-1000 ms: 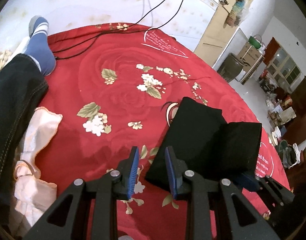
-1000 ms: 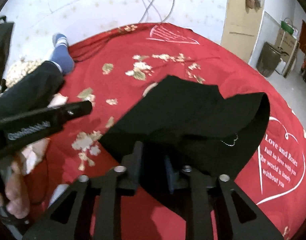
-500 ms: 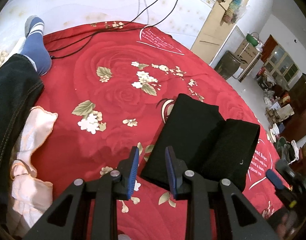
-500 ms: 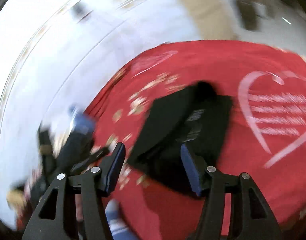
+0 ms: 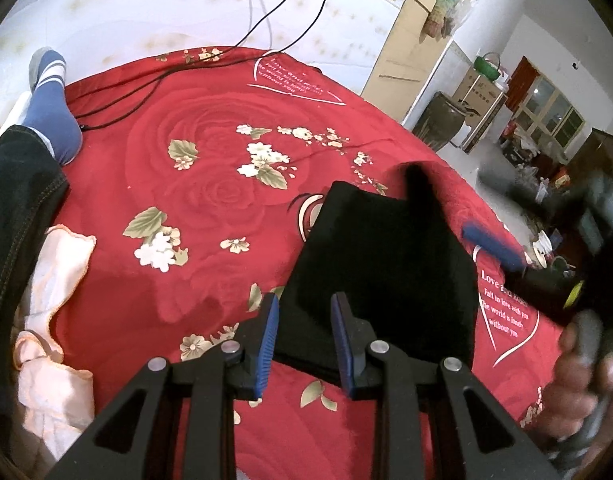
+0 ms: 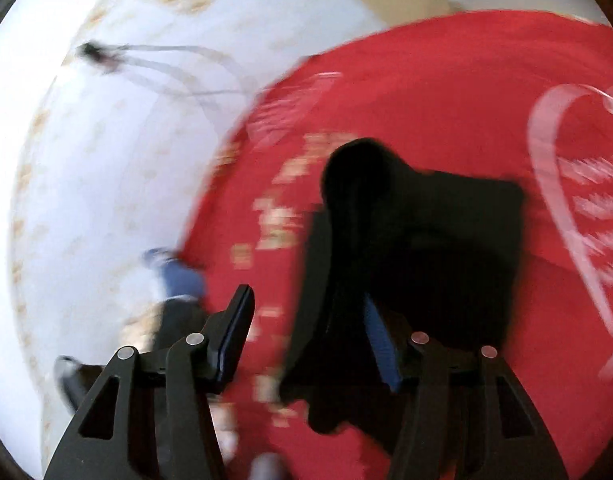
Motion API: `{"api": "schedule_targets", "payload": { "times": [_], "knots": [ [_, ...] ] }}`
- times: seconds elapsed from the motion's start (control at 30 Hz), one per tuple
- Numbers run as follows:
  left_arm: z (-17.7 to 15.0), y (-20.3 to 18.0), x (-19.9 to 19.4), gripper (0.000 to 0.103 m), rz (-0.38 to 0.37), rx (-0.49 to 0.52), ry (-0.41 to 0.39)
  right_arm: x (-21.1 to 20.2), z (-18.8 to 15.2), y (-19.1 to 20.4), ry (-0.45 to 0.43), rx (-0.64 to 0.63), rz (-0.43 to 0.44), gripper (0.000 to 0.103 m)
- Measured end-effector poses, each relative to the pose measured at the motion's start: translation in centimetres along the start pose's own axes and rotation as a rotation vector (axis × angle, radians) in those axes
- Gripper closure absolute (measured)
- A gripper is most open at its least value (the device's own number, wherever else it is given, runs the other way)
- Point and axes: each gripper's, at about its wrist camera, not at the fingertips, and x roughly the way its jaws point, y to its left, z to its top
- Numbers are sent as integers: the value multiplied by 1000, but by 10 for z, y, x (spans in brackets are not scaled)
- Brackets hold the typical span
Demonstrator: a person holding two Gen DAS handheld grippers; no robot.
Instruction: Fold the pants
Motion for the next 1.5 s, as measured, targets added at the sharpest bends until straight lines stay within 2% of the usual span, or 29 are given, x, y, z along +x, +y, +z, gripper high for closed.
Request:
{"api": "schedule_targets", "payload": {
  "times": [0.1, 0.17, 0.2, 0.37, 0.47, 0.57, 0.63, 0.73, 0.8, 1.0, 1.13, 1.33, 1.43, 1.47, 1.5],
  "knots": [
    [0, 1, -1, 71, -5, 0, -4, 0, 8, 22, -9, -53, 53, 48],
    [0, 2, 0, 61, -13, -6, -7, -9, 8, 18, -23, -45, 46, 47],
    [1, 2, 1, 58, -18, -8, -6, -14, 4, 9, -27, -29, 29, 47],
    [4, 3, 16, 56, -60, -2, 20, -43, -25, -46, -11, 43, -125, 47],
    [4, 2, 38, 56, -86, -4, 64, -61, -46, -77, -4, 121, -167, 47],
    [4, 5, 53, 56, -113, -39, 92, -70, -56, -92, -7, 153, -173, 47],
    [4, 6, 55, 56, -169, -66, 94, -70, -54, -97, -6, 187, -148, 47],
    [-2, 4, 62, 56, -205, -72, 118, -70, -52, -95, -19, 165, -127, 47],
    [-5, 5, 70, 56, -203, -94, 147, -66, -52, -97, -11, 174, -117, 47],
    [-6, 8, 71, 56, -223, -133, 147, -63, -53, -103, -12, 199, -99, 47],
    [-8, 7, 68, 52, -185, -124, 158, -64, -56, -105, -11, 199, -106, 47],
    [-2, 9, 78, 46, -208, -151, 149, -61, -57, -104, -8, 196, -116, 47],
    [3, 6, 82, 48, -205, -148, 124, -60, -57, -102, -8, 183, -122, 47],
    [3, 4, 82, 53, -188, -134, 119, -60, -57, -102, -8, 180, -123, 47],
    [3, 1, 82, 62, -167, -114, 115, -61, -57, -101, -10, 176, -125, 47]
  ]
}}
